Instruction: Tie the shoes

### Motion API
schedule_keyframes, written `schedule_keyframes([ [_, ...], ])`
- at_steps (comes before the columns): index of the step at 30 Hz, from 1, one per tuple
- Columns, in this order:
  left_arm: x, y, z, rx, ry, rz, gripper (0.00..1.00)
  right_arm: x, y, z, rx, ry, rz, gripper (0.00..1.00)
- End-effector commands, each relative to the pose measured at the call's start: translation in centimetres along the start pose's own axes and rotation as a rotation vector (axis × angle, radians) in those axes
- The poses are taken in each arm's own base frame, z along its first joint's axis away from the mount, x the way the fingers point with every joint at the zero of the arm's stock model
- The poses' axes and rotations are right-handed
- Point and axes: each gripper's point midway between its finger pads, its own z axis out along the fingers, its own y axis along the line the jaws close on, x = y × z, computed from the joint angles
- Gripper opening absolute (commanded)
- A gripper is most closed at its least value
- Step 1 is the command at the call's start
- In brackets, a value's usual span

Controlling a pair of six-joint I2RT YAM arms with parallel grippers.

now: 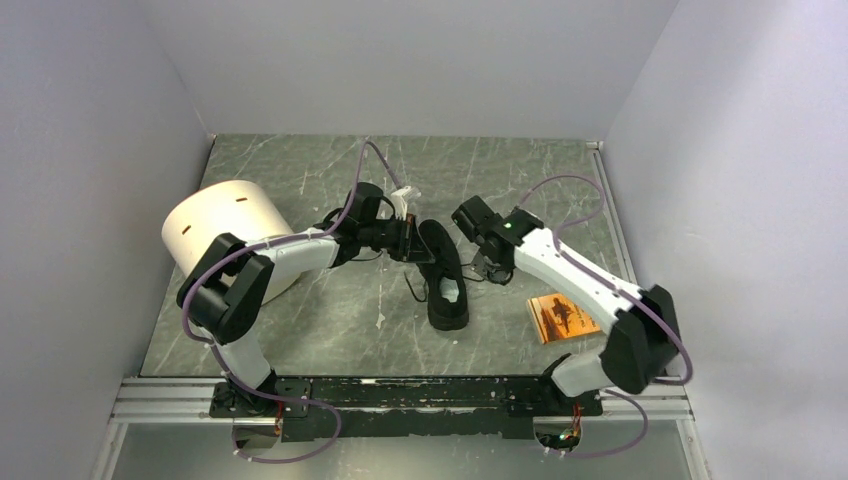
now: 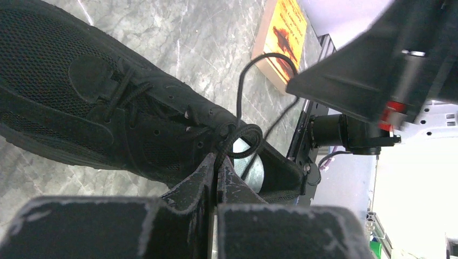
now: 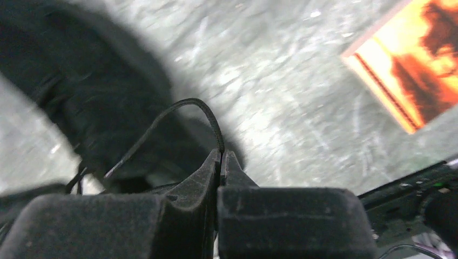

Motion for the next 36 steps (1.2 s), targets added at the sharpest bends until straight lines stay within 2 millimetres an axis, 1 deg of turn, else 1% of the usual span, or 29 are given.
schedule_keyframes([
  [1, -1.3, -0.9, -0.4, 0.027, -0.041, 0.035, 0.05, -2.2, -4.8, 1.6, 0.281, -0.109, 0.02, 0.0],
  [4, -1.5, -0.9, -0.4, 0.023, -0.043, 0.036, 0.05, -2.4, -5.7, 3.9, 0.346, -0.096, 0.024, 0.0],
  [5, -1.6, -0.9, -0.4, 0.023, -0.046, 0.037, 0.05, -2.2, -6.1, 4.7, 0.362, -0.078, 0.024, 0.0],
  [6, -1.6, -0.9, -0.4, 0.021, -0.047, 0.039, 0.05, -1.7, -6.6, 5.4, 0.379, -0.058, 0.024, 0.03],
  [7, -1.7, -0.9, -0.4, 0.019, -0.05, 0.041, 0.05, -1.3, -6.5, 5.8, 0.367, -0.039, 0.023, 0.14],
  [8, -1.8, -1.0, -0.4, 0.02, -0.05, 0.043, 0.05, -0.9, -6.0, 6.0, 0.324, -0.015, -0.001, 0.27],
  [9, -1.8, -1.0, -0.4, 0.021, -0.049, 0.045, 0.05, -1.1, -5.3, 5.9, 0.263, -0.013, -0.048, 0.4],
  [10, -1.8, -1.0, -0.4, 0.019, -0.046, 0.05, 0.05, -1.7, -4.6, 5.5, 0.195, -0.038, -0.117, 0.49],
  [11, -1.9, -1.0, -0.5, 0.018, -0.043, 0.054, 0.05, -3.0, -3.2, 4.9, 0.079, -0.089, -0.219, 0.56],
  [12, -1.8, -1.0, -0.5, 0.017, -0.04, 0.057, 0.05, -4.5, -0.5, 3.9, -0.084, -0.167, -0.32, 0.59],
  [14, -1.8, -1.1, -0.5, 0.02, -0.037, 0.059, 0.05, -5.8, 2.5, 0.2, -0.366, -0.257, -0.57, 0.68],
  [15, -1.7, -1.1, -0.6, 0.021, -0.032, 0.064, 0.05, -6.2, 3.6, -1.7, -0.492, -0.304, -0.7, 0.7],
  [16, -1.7, -1.1, -0.6, 0.017, -0.024, 0.069, 0.05, -6.1, 4.5, -3.4, -0.605, -0.352, -0.814, 0.71],
  [17, -1.7, -1.1, -0.7, 0.013, -0.019, 0.075, 0.05, -5.6, 5.5, -4.6, -0.716, -0.391, -0.931, 0.72],
  [18, -1.8, -1.1, -0.7, 0.012, -0.019, 0.083, 0.05, -4.7, 6.1, -5.1, -0.814, -0.395, -1.035, 0.75],
  [19, -1.8, -1.1, -0.8, 0.011, -0.019, 0.088, 0.05, -3.8, 6.4, -5.0, -0.89, -0.37, -1.099, 0.77],
  [21, -1.8, -1.2, -0.8, 0.017, -0.015, 0.091, 0.05, -1.8, 6.5, -4.1, -1.047, -0.244, -1.158, 0.78],
  [22, -1.9, -1.2, -0.8, 0.02, -0.015, 0.091, 0.05, -0.8, 6.5, -3.6, -1.096, -0.178, -1.182, 0.75],
  [24, -1.9, -1.3, -0.7, 0.027, -0.01, 0.09, 0.05, 0.2, 6.8, -2.4, -1.136, -0.104, -1.201, 0.72],
  [26, -1.8, -1.3, -0.8, 0.028, -0.006, 0.091, 0.05, 0.6, 6.8, -1.6, -1.147, -0.1, -1.218, 0.72],
  [29, -1.8, -1.4, -1.0, 0.029, -0.008, 0.091, 0.05, 0.7, 6.2, 0.1, -1.108, -0.131, -1.261, 0.73],
  [31, -1.7, -1.5, -1.0, 0.034, -0.008, 0.091, 0.05, 1.3, 6.0, 0.8, -1.109, -0.12, -1.257, 0.72],
  [36, -1.9, -1.8, -1.2, 0.038, -0.004, 0.098, 0.05, 2.5, 5.9, 1.8, -1.102, -0.098, -1.251, 0.62],
])
